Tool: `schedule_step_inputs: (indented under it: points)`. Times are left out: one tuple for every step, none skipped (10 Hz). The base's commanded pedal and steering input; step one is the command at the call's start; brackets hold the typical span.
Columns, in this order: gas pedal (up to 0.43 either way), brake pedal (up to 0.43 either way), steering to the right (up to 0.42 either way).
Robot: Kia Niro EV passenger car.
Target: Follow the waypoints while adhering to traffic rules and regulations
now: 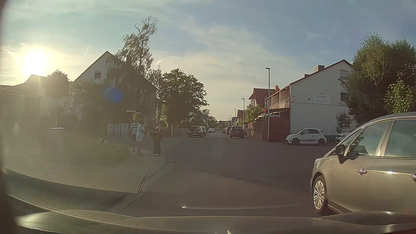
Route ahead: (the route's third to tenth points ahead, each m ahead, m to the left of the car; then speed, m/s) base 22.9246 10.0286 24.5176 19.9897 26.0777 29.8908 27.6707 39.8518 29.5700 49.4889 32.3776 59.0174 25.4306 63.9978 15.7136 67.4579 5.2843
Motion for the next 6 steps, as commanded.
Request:
schedule_step_inputs:
  points:
    - [0.0, 0.268, 0.0]
    - [0.0, 0.262, 0.009]
    - [0.0, 0.256, 0.018]
    - [0.0, 0.256, 0.031]
    - [0.0, 0.256, 0.051]
    - [0.0, 0.256, 0.082]
